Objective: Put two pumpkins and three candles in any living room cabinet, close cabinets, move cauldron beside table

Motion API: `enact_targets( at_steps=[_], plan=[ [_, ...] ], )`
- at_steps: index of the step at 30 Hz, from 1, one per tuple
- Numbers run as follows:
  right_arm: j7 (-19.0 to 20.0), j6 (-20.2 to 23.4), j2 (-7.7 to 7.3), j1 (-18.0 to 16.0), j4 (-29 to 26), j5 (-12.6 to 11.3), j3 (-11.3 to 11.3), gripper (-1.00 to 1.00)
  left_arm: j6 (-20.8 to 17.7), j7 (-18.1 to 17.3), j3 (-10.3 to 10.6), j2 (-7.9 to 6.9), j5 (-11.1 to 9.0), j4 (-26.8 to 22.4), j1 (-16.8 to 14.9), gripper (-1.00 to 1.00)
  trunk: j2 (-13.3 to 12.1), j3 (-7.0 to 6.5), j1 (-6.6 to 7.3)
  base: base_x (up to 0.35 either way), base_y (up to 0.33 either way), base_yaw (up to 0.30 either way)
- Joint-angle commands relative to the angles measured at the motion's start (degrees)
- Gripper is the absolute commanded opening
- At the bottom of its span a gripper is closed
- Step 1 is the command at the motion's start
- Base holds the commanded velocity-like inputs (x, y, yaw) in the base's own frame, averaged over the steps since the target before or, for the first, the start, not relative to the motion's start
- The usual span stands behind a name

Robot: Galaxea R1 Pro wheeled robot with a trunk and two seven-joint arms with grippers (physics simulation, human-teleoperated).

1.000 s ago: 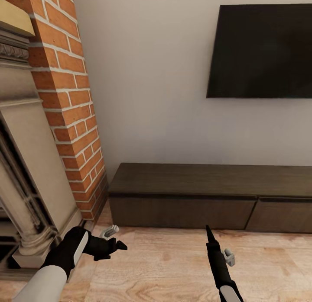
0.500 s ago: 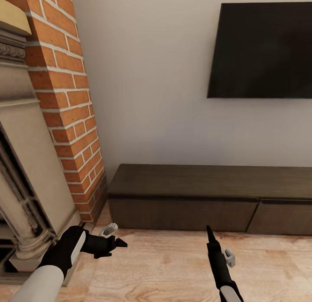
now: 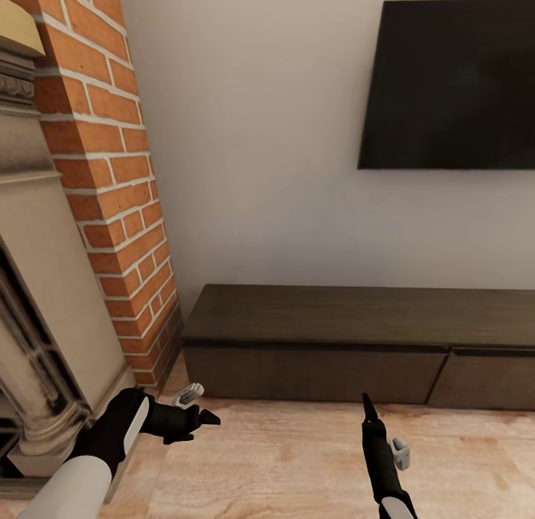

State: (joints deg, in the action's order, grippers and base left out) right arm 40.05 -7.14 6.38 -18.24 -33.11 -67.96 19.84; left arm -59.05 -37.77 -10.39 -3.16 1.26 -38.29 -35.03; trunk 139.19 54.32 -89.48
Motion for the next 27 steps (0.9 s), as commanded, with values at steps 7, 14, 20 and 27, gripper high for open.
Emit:
enact_targets(
  at_steps=[7, 14, 20, 27],
  plan=[
    [0.0, 0.2, 0.04, -0.1, 0.1, -0.3, 0.3, 1.00, -0.4, -0.3, -0.2, 0.03, 0.1, 0.0, 0.0, 1.00, 0.0, 0.06, 0.01, 0.106, 0.000, 0.000],
    [-0.1, 0.5, 0.04, -0.1, 0.3, -0.4, 1.3, 1.00, -0.4, -0.3, -0.2, -0.03, 0.1, 0.0, 0.0, 1.00, 0.0, 0.06, 0.01, 0.122, 0.000, 0.000],
    [-0.1, 0.5, 0.04, -0.1, 0.3, -0.3, 1.5, 1.00, -0.4, -0.3, -0.2, -0.09, 0.1, 0.0, 0.0, 1.00, 0.0, 0.06, 0.01, 0.173, 0.000, 0.000],
    [-0.1, 0.5, 0.12, -0.1, 0.3, -0.3, 1.5, 1.00, -0.4, -0.3, -0.2, -0.18, 0.1, 0.0, 0.0, 1.00, 0.0, 0.06, 0.01, 0.135, 0.000, 0.000]
  ],
)
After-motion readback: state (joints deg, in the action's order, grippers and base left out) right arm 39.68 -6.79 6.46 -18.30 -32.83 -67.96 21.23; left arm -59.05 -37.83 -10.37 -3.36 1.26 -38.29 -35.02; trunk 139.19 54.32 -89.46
